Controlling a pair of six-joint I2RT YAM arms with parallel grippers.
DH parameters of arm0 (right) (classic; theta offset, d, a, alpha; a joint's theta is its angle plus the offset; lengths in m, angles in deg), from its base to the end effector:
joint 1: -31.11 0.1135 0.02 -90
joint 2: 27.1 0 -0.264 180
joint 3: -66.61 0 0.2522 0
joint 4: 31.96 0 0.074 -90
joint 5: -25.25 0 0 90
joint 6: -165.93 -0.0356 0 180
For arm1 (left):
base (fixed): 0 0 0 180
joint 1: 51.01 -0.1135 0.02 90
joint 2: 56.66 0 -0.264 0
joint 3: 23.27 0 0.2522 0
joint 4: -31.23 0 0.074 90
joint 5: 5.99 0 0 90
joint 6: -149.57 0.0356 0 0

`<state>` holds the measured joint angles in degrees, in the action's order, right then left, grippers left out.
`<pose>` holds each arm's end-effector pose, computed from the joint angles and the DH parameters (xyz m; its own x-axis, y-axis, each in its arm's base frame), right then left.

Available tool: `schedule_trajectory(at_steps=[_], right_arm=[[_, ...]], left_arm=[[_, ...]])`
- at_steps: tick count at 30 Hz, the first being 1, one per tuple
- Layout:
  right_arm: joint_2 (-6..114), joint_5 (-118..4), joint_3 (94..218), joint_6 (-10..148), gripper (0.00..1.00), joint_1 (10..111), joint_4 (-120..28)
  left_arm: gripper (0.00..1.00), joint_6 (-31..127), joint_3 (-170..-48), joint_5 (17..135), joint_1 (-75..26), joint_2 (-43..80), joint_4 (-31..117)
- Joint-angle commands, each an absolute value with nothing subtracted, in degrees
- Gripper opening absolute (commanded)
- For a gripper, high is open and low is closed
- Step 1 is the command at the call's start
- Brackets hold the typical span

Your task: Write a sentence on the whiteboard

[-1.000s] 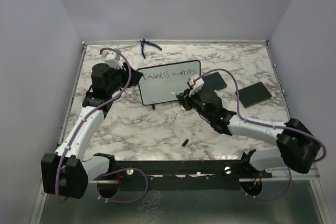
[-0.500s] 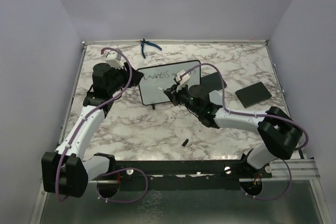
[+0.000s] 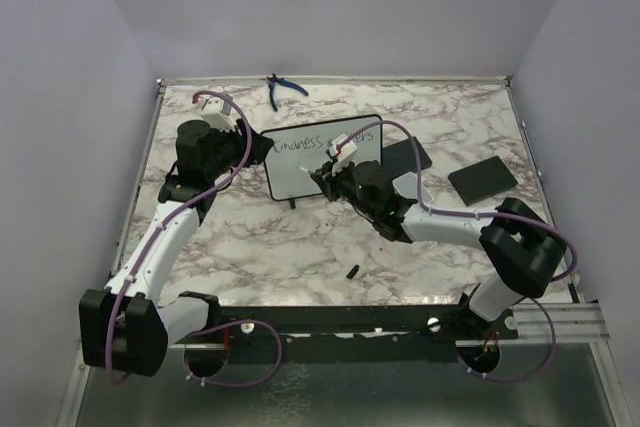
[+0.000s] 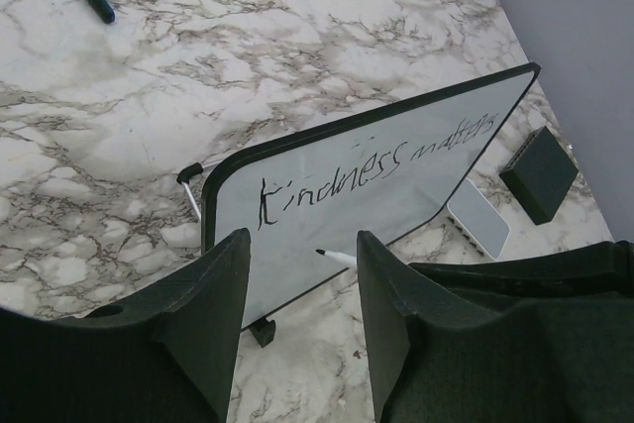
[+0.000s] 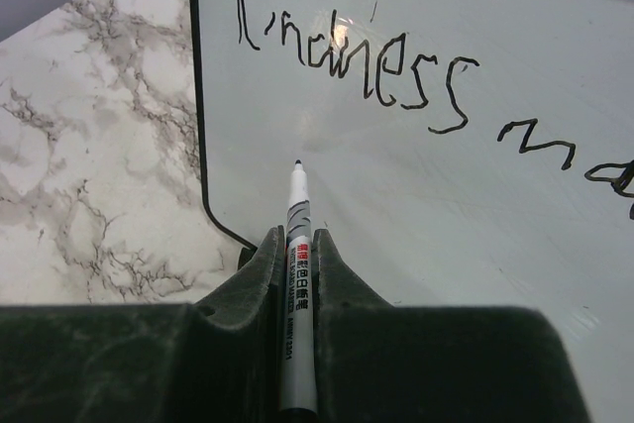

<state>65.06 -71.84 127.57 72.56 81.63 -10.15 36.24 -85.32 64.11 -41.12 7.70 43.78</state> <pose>0.2282 0.2701 0.2288 -0.1440 -0.0831 -0.9861 -0.6812 0.7311 0.0379 0.2557 -0.0569 0.3138 -0.4243 -0.3040 -0.8530 0.3458 0.8161 -0.4629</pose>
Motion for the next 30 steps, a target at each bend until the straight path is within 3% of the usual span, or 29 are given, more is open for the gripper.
schedule_trajectory(at_steps=[1, 30], right_arm=[[66.2, -74.2, 129.2, 73.2, 0.00, 81.8, -8.9], [67.8, -76.2, 127.6, 72.6, 0.01, 81.8, -10.6]], left_arm=[[0.49, 36.2, -85.0, 63.1, -40.9, 7.6, 42.5], [0.49, 36.2, -85.0, 63.0, -40.9, 7.0, 42.5]])
